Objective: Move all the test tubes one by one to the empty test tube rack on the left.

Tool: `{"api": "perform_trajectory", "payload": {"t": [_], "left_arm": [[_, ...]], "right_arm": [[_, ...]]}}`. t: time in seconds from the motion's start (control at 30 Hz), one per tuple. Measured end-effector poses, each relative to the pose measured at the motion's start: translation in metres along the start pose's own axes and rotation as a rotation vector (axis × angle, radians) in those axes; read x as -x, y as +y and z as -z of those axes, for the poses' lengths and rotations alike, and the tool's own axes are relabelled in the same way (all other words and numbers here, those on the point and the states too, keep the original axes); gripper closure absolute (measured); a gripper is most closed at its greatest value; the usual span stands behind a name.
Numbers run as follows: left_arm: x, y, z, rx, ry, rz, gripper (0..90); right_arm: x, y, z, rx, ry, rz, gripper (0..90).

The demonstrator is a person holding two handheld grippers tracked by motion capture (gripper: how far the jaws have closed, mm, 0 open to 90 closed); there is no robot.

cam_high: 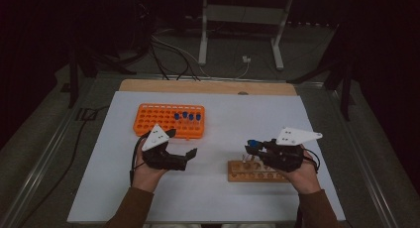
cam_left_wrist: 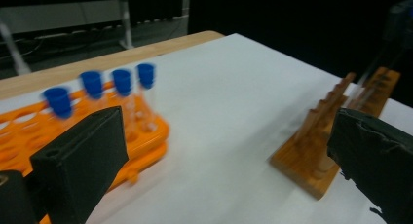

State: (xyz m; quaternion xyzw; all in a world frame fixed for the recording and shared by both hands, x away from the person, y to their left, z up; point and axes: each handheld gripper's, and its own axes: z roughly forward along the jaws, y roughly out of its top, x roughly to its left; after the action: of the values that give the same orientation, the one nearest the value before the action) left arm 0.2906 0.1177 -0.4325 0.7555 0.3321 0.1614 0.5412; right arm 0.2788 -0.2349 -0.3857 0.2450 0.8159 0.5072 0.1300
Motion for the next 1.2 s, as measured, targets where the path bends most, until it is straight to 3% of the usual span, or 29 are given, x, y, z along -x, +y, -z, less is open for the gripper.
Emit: {"api": "perform_trajectory", "payload": {"t": [0.27, 0.6, 0.77, 0.97, 1.2], "left_arm": [[0.015, 0.011, -0.013, 0.016, -0.060, -0.014, 1.8], [0.022, 0.013, -0.025, 0.016, -0.098, -0.012, 6.1], [0.026, 0.012, -0.032, -0.011, -0.093, -0.033, 8.1], [0.036, 0.012, -0.038, -0.023, -0.084, -0.083, 18.5], [0.044, 0.015, -0.040, -0.002, -0.058, -0.132, 46.5]], "right_arm": [[-0.001, 0.016, -0.021, 0.008, -0.004, -0.008, 76.7], [-0.007, 0.029, -0.046, 0.003, 0.015, -0.019, 76.6], [-0.011, 0.035, -0.054, 0.002, 0.031, -0.018, 76.6], [-0.017, 0.041, -0.065, -0.012, 0.051, -0.013, 76.6], [-0.023, 0.044, -0.076, -0.025, 0.071, -0.009, 76.5]]}}
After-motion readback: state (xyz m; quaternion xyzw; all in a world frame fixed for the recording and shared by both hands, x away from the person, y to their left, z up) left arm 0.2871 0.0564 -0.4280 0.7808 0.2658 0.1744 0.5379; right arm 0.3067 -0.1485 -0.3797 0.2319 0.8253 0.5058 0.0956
